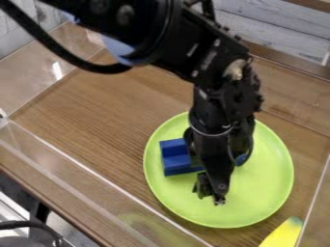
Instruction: Put the blue object in the green plate
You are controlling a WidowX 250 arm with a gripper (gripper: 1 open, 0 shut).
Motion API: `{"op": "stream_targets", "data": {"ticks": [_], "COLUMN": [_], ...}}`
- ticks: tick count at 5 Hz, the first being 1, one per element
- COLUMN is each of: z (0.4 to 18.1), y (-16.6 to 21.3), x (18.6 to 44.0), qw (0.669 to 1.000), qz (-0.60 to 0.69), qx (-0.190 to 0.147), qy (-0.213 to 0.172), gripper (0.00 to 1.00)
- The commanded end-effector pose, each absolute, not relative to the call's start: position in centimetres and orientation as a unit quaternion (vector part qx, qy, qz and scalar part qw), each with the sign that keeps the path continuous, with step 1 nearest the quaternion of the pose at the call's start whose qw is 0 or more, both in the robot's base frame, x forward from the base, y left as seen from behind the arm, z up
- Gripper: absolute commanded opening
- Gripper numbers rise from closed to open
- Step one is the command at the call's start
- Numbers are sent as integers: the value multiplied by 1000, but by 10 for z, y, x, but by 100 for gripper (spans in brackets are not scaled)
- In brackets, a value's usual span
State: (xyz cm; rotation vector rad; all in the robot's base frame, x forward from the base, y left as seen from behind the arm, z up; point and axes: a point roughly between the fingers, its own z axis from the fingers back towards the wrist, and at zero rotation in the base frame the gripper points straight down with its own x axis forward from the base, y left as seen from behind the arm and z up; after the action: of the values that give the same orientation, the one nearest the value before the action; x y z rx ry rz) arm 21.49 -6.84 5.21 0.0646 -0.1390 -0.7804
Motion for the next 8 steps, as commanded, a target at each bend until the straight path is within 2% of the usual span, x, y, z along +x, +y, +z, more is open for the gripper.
{"op": "stream_targets", "data": {"ticks": [1, 2, 3, 4, 6, 7, 8], "z": [61, 73, 93, 122, 129, 129, 129], "y": [-66, -64, -62, -58, -69, -75, -82], "x": [220, 220, 221, 220, 221, 222, 224], "qw": [924, 924, 924, 928, 929, 930, 931], "qz": [-372, -374, -375, -362, -358, -355, -353], "qx": [35, 42, 53, 70, 68, 64, 60], "qy": [-79, -71, -61, -54, -58, -62, -69], "gripper": [0, 0, 0, 0, 0, 100, 0]}}
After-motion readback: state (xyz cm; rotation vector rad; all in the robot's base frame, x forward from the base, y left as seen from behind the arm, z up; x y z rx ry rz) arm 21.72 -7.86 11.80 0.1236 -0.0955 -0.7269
